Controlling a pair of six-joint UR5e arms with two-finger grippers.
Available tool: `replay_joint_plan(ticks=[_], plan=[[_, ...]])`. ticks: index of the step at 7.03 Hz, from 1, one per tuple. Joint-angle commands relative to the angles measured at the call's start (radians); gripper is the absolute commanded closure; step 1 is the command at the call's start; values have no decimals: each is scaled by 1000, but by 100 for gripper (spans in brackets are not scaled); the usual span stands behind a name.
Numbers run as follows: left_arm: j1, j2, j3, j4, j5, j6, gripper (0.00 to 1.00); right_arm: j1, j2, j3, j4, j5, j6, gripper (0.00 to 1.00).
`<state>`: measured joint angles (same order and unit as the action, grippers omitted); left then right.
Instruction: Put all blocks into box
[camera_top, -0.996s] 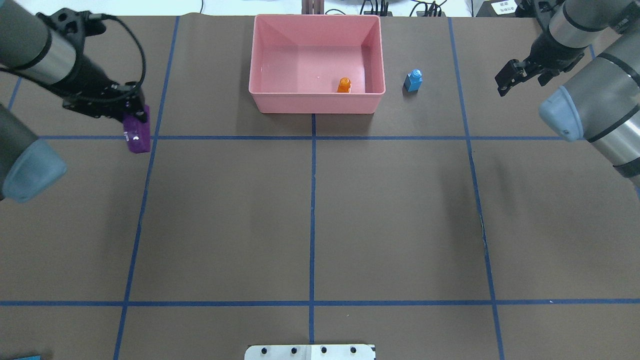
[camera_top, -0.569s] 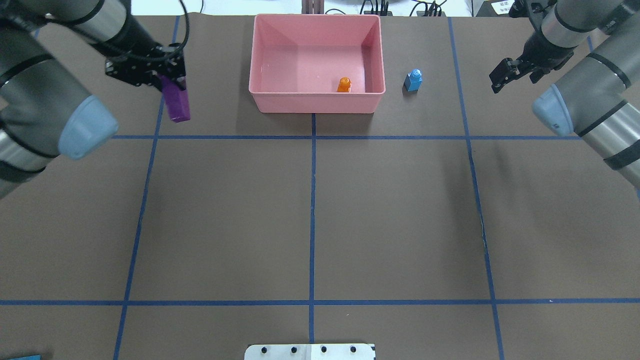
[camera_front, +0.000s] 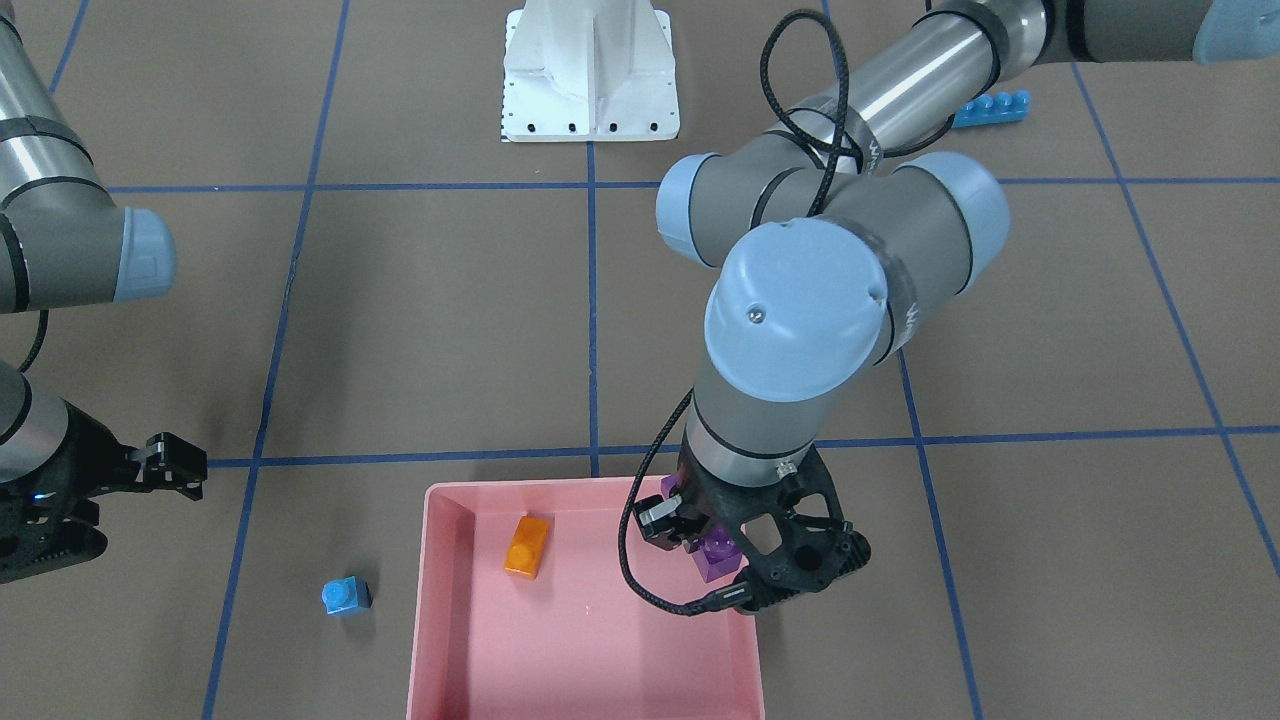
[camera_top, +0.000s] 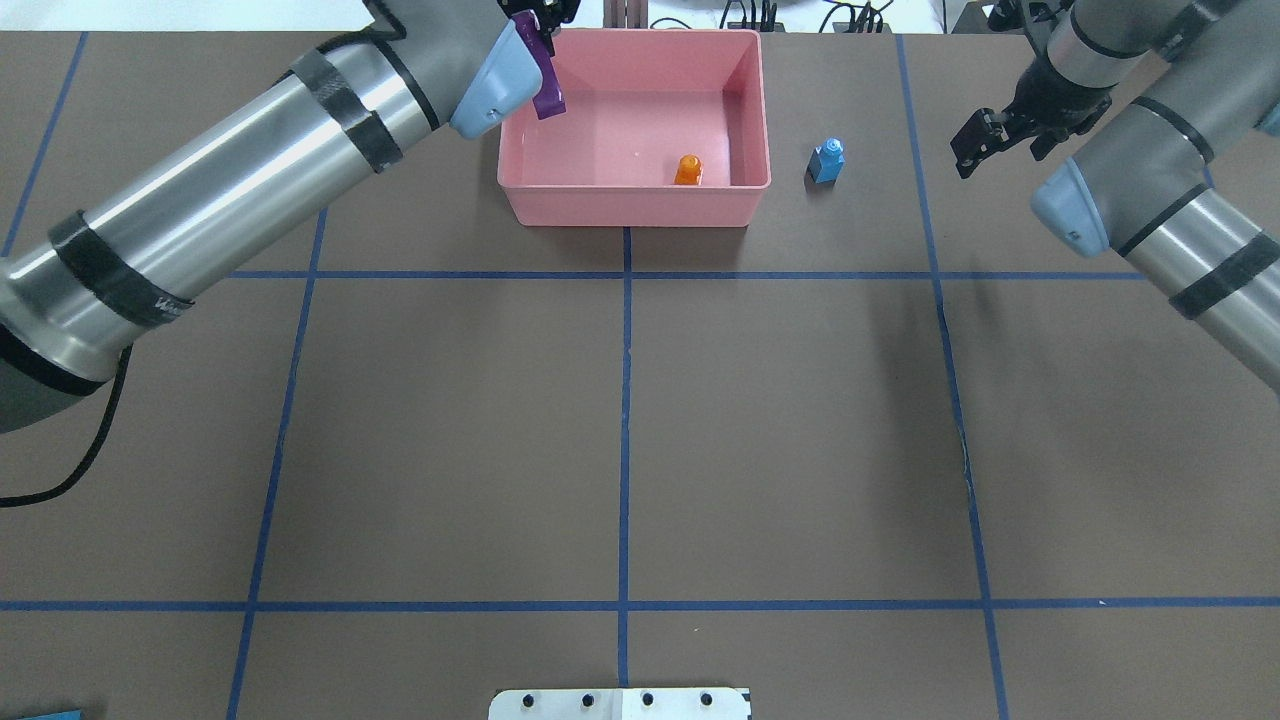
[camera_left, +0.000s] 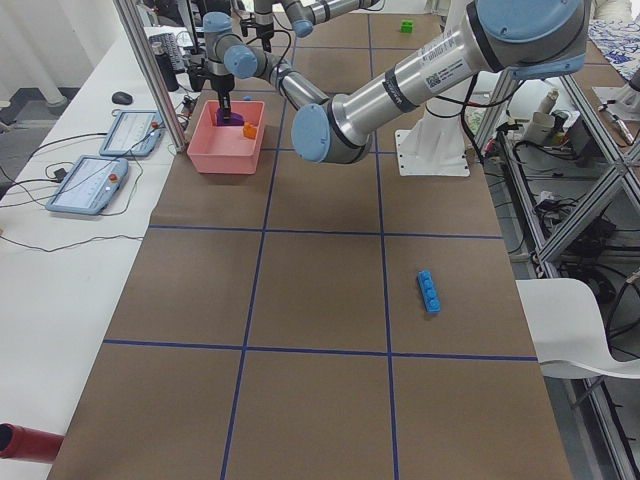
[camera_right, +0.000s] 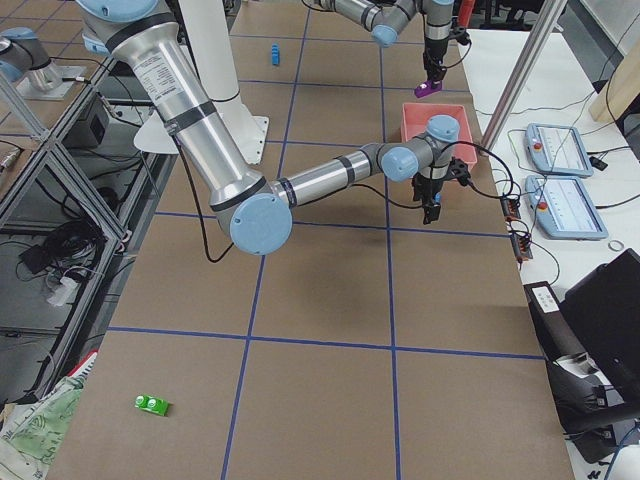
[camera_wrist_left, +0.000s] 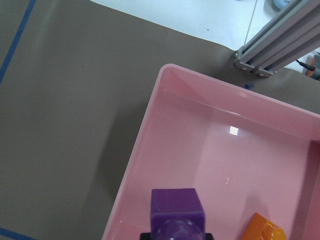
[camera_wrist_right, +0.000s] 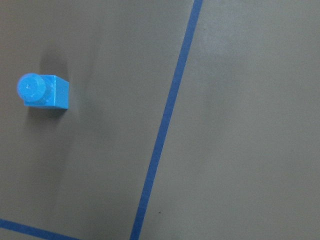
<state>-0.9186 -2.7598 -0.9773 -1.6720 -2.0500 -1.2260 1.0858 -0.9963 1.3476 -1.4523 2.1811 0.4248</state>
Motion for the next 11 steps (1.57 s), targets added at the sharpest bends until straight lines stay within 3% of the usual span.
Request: replay_joint_plan(ticks=[1, 2, 4, 5, 7, 9, 11], plan=[[21, -9, 40, -38, 21, -4, 23, -10, 88, -83, 1, 0, 21, 1], [29, -9, 36, -38, 21, 6, 0, -20, 125, -111, 3, 0, 47, 1], [-5, -5, 5, -14, -1, 136, 0, -21, 198, -192, 4, 2, 52, 1], [-43, 23, -13, -9, -75, 240, 0, -24, 217, -227, 42, 2, 70, 1], [-196, 260, -133, -9, -267, 562, 0, -55, 258, -392, 249, 0, 169, 2], [-291, 408, -176, -11, -305, 812, 0, -95, 294, -447, 379, -10, 334, 2], [-301, 489, -229, -15, -305, 849, 0, -122, 288, -461, 403, -53, 359, 2]])
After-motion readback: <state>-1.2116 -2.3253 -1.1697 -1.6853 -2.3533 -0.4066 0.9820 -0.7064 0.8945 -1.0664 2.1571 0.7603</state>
